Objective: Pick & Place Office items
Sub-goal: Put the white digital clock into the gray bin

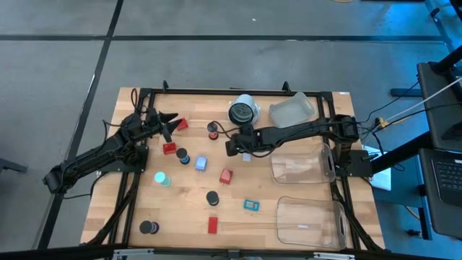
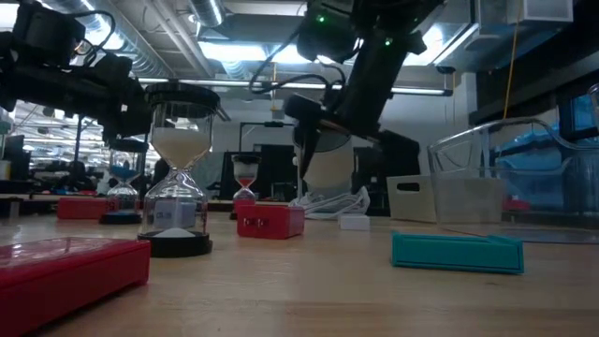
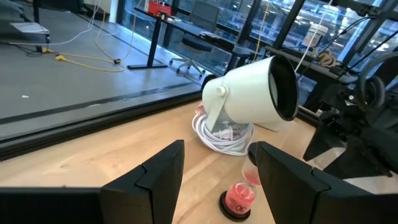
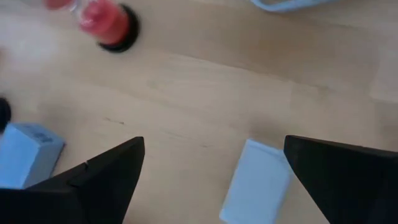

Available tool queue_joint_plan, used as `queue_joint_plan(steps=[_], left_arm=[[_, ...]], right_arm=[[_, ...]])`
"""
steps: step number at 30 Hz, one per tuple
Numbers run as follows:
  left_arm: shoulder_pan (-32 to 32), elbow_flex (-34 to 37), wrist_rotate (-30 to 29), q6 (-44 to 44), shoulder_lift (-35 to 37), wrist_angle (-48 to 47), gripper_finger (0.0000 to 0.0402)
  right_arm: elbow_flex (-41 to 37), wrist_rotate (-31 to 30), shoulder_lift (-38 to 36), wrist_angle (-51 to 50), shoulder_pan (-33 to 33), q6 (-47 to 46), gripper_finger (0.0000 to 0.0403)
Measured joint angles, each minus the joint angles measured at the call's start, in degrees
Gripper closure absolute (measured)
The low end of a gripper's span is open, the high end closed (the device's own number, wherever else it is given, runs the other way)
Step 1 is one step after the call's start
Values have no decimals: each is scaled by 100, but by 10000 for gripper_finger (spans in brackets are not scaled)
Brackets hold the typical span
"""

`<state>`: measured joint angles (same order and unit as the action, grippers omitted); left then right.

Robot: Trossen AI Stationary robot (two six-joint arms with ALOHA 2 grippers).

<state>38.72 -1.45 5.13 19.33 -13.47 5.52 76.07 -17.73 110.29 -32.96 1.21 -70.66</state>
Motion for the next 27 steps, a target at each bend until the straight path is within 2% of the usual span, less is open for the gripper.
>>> queue_joint_plan(steps=[3, 10, 14, 19, 25, 27], left_arm=[[0, 0, 0, 0, -3, -13, 206], [0, 0, 0, -2, 2, -17, 206], [0, 0, 0, -1, 2, -20, 206], [0, 0, -2, -2, 2, -56, 205], [0, 0, -11, -31, -42, -81, 205], [0, 0, -10, -58, -40, -69, 205]], right_arm=[[2, -5, 4, -1, -4, 230, 15], [2, 189, 53, -36, -7, -123, 15], [13, 78, 212, 37, -68, 215, 15], [2, 371, 491, -113, -194, 834, 15], [1, 545, 487, -222, -272, 2572, 15], [3, 784, 453, -192, -287, 3017, 15]])
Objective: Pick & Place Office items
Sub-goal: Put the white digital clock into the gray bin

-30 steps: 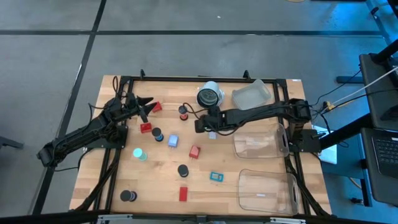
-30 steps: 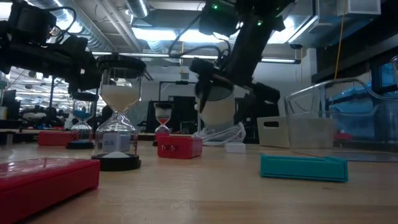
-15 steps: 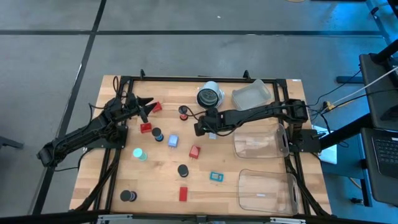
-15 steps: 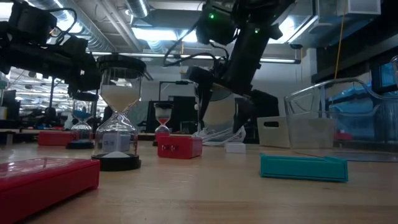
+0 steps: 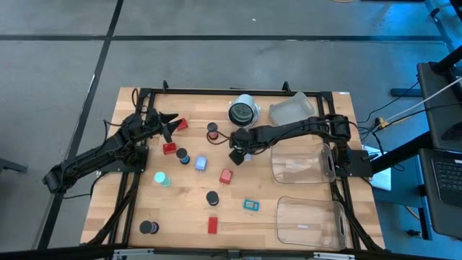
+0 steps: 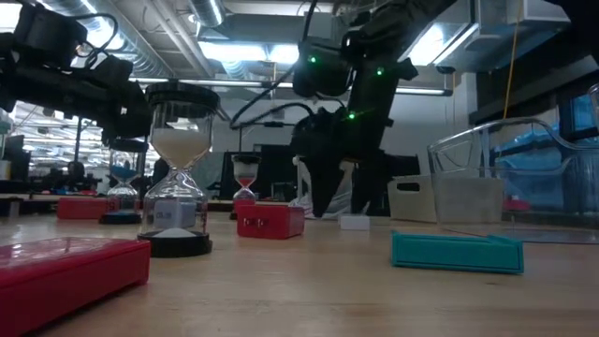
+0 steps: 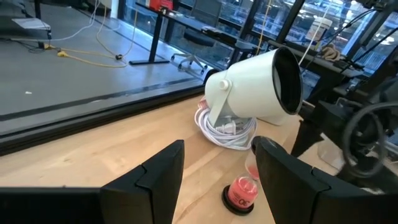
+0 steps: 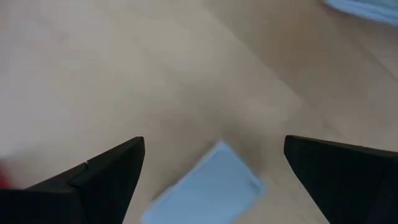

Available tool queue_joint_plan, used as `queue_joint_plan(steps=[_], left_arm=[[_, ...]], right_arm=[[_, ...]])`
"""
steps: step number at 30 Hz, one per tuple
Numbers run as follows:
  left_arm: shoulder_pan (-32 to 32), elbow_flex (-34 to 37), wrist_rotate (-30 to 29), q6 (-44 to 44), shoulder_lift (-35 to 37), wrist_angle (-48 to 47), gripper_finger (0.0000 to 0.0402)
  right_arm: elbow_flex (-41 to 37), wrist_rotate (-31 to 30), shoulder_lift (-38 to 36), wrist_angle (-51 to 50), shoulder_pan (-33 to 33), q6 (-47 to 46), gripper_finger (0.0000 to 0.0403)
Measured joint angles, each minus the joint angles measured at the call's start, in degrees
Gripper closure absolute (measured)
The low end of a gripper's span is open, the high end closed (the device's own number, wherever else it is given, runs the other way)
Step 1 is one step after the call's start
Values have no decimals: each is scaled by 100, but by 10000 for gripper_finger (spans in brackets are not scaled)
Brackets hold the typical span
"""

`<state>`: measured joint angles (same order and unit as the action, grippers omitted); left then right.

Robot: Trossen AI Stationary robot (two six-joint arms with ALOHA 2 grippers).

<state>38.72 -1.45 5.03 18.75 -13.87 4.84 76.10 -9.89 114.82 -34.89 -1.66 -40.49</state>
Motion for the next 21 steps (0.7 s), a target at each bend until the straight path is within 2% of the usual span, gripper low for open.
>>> queue_joint_plan(steps=[4, 6, 16, 21], left_arm=[[0, 0, -5, -1, -2, -17, 205], [0, 0, -10, -2, -2, -18, 205], [0, 0, -10, -3, -2, -37, 205], [0, 0, -10, -3, -2, -37, 205]], right_arm=[[2, 829, -4, -71, -12, 76, 15], [2, 982, -4, -130, 13, 377, 15], [2, 779, -4, -288, 197, 3158, 15], [2, 776, 14, -276, 230, 3361, 15]])
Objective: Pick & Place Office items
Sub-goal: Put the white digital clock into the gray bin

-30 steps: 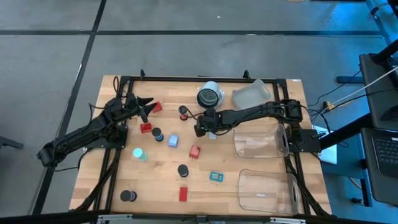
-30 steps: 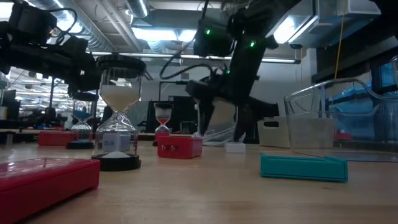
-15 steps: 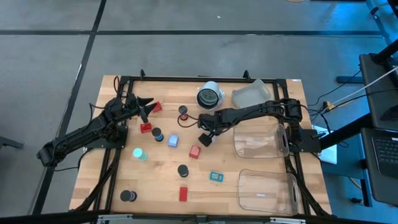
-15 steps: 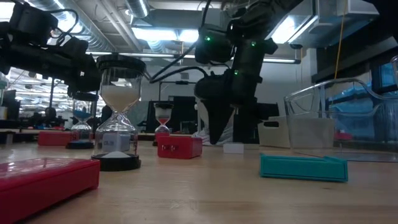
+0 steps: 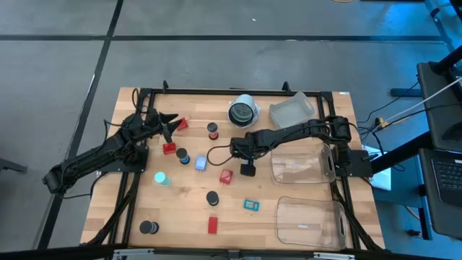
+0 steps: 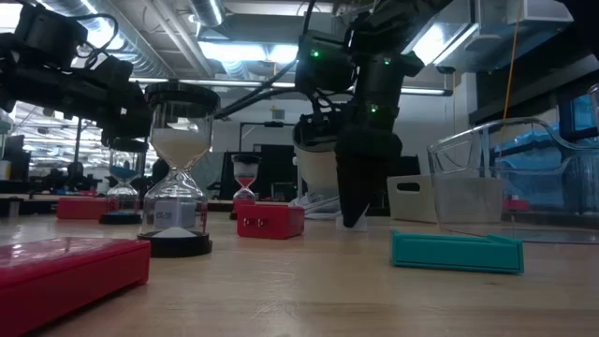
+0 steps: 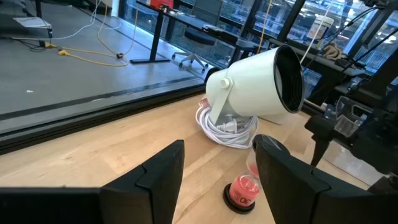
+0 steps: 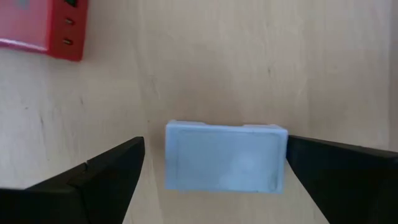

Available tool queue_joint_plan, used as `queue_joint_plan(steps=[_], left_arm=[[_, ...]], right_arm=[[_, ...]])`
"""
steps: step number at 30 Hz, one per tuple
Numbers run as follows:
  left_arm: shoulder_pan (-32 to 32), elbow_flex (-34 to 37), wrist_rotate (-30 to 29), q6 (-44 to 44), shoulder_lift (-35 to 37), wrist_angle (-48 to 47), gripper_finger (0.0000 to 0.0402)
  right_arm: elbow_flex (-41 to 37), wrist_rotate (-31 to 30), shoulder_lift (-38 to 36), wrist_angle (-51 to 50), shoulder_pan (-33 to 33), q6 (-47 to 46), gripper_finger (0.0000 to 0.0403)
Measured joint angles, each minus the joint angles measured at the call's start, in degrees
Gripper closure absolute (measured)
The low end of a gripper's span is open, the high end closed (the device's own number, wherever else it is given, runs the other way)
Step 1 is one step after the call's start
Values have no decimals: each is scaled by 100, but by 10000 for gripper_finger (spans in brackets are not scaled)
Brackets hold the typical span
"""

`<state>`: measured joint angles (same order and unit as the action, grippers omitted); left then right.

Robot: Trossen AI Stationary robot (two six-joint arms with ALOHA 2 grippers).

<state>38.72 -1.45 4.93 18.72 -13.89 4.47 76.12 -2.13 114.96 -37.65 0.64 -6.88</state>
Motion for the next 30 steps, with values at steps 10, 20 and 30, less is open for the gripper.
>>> queue_joint_plan(steps=[10, 20, 30], left_arm=[[1, 0, 0, 0, 0, -2, 205], [2, 0, -96, 2, 0, -2, 205], [1, 0, -103, 2, 0, -3, 205]], right_arm=[[-18, -453, 13, -5, -11, -371, 30], [-210, -403, -13, 77, -3, -1220, 112], [155, -81, -287, -102, 81, -1295, 108]])
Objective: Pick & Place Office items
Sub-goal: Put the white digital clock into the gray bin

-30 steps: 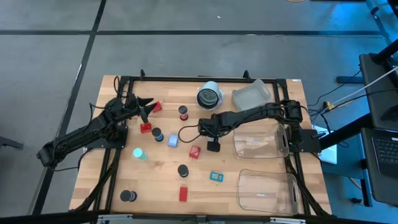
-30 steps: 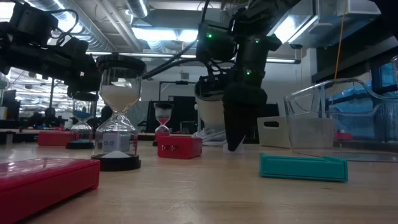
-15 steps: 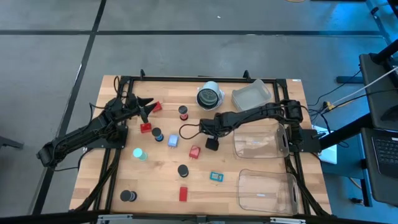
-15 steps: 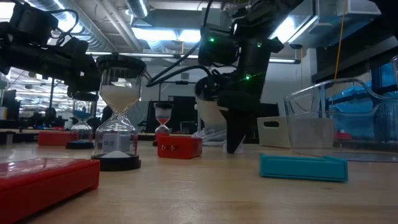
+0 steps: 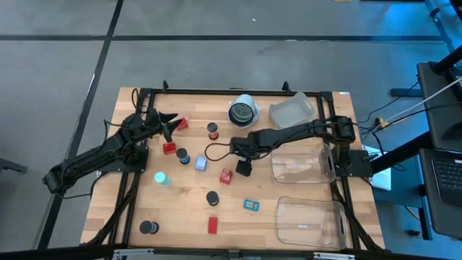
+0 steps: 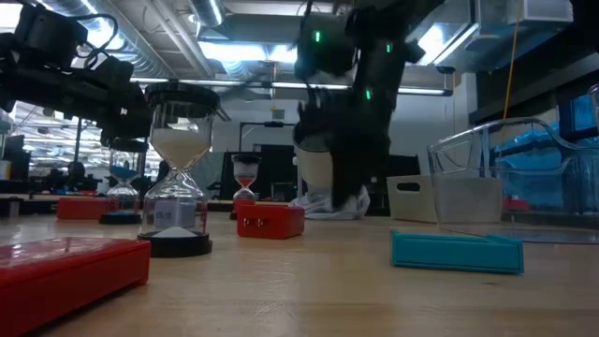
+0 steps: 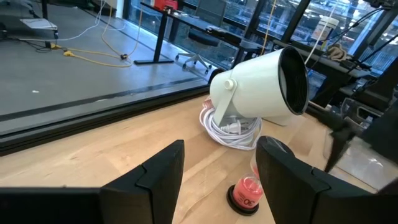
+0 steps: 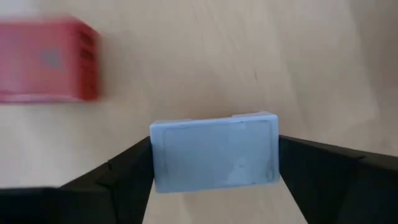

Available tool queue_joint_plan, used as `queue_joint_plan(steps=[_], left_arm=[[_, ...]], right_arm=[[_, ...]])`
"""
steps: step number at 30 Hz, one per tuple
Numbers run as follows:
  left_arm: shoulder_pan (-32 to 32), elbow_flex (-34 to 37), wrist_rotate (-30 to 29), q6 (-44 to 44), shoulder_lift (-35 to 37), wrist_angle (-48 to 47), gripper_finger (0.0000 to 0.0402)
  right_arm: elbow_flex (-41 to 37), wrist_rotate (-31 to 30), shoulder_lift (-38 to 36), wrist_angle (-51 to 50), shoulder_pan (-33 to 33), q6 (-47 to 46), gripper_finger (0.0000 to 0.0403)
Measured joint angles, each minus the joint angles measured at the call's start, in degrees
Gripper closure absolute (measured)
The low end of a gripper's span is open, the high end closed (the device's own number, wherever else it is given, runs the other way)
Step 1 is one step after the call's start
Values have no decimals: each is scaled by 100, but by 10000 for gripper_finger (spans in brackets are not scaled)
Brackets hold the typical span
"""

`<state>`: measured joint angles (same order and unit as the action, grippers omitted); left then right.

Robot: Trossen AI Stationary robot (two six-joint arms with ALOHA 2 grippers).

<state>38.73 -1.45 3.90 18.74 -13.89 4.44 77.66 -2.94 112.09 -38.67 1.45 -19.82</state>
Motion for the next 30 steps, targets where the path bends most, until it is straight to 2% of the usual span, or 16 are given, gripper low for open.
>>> queue_joint_plan(steps=[5, 9, 13, 18, 22, 26, 30], left_arm=[[1, -2, -2, 0, 2, -4, 206], [0, -2, -2, 1, 0, -4, 206], [0, -2, -4, 2, -2, -12, 206], [-1, -7, -6, 10, -20, -10, 206], [1, -7, -25, 117, -20, -8, 206], [1, -7, -39, 151, -20, -24, 206], [0, -7, -46, 151, -26, -46, 206]], right_arm=[[205, -15, -538, -405, -11, -73, 106], [215, -392, -1155, -1213, -28, -178, 107], [200, -1175, -1846, -2191, -98, -572, 105], [-117, -2194, -2607, -2750, -397, -1217, 105], [-770, -2402, -3020, -2661, -1168, -1385, 105], [-1554, -1992, -3169, -2253, -2099, -1366, 105], [-1991, -1683, -3200, -1679, -2916, -1214, 105]])
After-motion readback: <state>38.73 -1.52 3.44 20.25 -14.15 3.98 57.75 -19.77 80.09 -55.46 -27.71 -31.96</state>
